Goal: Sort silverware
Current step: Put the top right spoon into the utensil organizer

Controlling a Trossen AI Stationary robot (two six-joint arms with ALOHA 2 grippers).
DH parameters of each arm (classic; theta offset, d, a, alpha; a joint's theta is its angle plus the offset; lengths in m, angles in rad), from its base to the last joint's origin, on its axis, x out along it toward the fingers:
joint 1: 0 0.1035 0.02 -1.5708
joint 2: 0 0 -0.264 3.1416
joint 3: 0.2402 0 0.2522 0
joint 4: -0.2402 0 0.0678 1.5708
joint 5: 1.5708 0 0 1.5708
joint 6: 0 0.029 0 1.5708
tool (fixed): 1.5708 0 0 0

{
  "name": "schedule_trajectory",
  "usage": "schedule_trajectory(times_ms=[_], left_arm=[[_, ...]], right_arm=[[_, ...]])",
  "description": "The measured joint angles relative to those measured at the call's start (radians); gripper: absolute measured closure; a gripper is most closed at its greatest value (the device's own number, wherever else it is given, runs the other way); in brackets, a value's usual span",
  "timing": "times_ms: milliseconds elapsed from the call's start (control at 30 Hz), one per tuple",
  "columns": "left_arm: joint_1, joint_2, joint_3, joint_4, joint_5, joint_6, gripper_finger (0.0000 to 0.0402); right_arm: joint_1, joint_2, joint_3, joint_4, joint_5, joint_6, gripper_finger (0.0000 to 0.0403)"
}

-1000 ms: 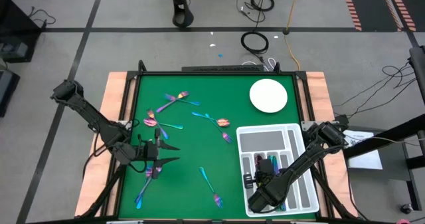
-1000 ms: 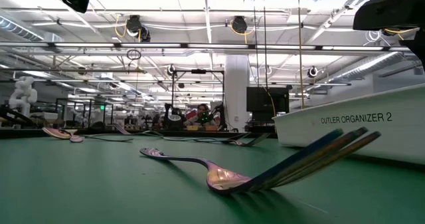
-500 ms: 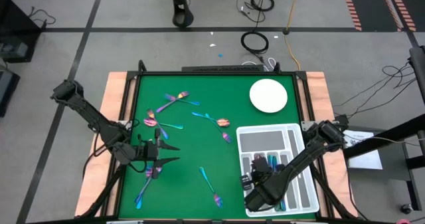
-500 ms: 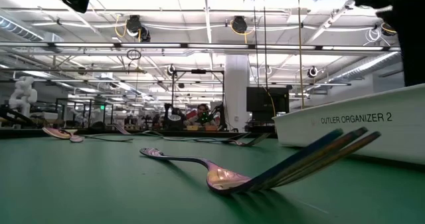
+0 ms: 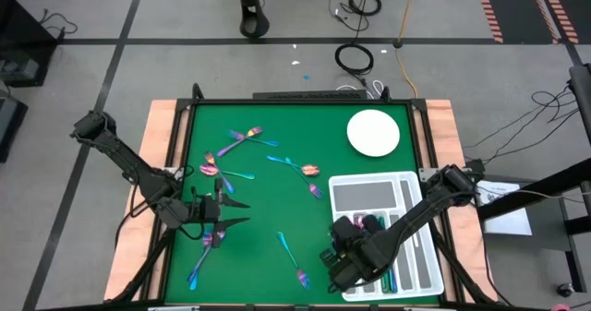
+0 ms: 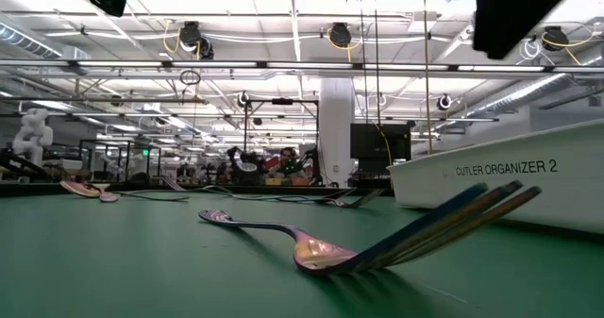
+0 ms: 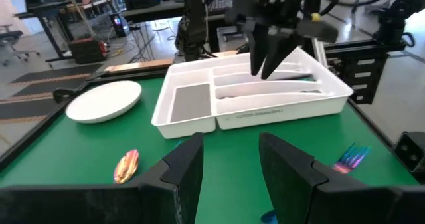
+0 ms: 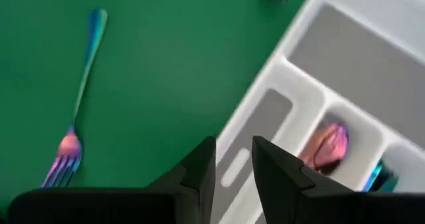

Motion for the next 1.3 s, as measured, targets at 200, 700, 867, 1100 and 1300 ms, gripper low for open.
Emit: schedule_trajectory(times_ms=[200, 700, 867, 1100, 1300], left_arm=[[0.001, 0.0, 0.0, -0.001, -0.054, -0.005, 0.0253], [0.0, 0.0, 0.0, -0.079, -0.05, -0.086, 0.0253], [0.0, 0.0, 0.0, -0.137, -0.034, -0.161, 0.0253], [0.0, 0.0, 0.0, -0.144, -0.033, -0.162, 0.0253], [0.002, -0.002, 0.0, -0.161, -0.04, -0.137, 0.0253]], right_arm=[[-0.101, 0.0, 0.06, 0.002, -0.022, -0.341, 0.0314], [-0.445, 0.0, 0.07, 0.383, -0.19, -1.17, 0.0314], [-0.549, 0.0, 0.049, 0.511, -0.261, -1.32, 0.0314], [-0.676, 0.0, -0.052, 0.653, -0.325, -1.424, 0.0314], [-0.766, 0.0, -0.169, 0.78, -0.382, -1.425, 0.0314]])
